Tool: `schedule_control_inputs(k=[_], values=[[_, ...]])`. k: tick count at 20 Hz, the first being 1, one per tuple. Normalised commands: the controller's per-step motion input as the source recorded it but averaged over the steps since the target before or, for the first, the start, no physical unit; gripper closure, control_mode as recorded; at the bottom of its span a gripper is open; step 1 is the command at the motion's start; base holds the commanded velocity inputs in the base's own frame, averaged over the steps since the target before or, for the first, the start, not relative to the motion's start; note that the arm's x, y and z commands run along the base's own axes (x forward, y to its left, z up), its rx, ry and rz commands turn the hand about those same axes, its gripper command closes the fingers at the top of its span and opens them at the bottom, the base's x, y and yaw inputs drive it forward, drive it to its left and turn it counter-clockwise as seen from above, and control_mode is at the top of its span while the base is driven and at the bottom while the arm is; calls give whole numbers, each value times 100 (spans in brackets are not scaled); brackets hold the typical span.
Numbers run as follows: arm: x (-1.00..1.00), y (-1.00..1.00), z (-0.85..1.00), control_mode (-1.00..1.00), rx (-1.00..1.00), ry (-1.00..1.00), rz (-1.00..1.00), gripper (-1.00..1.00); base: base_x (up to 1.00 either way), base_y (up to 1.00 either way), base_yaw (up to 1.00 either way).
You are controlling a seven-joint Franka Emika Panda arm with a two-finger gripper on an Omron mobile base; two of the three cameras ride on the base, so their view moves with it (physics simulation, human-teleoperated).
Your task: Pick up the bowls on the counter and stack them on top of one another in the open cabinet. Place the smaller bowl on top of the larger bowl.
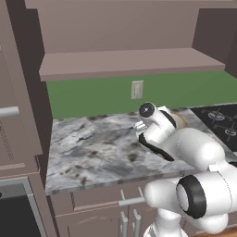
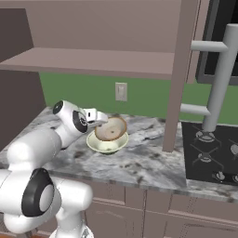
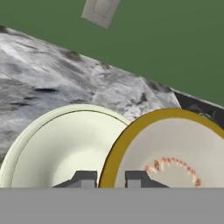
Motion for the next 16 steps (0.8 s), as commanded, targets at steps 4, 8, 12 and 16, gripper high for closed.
schedule_control_inputs(k=[4,8,12,16], values=[[0,0,0,-100,1,0,0,100,0,0,0],[0,6,-7,-100,1,0,0,100,0,0,0],[0,30,-17,-100,1,0,0,100,0,0,0],[3,32,-14,-100,2,0,0,100,0,0,0]])
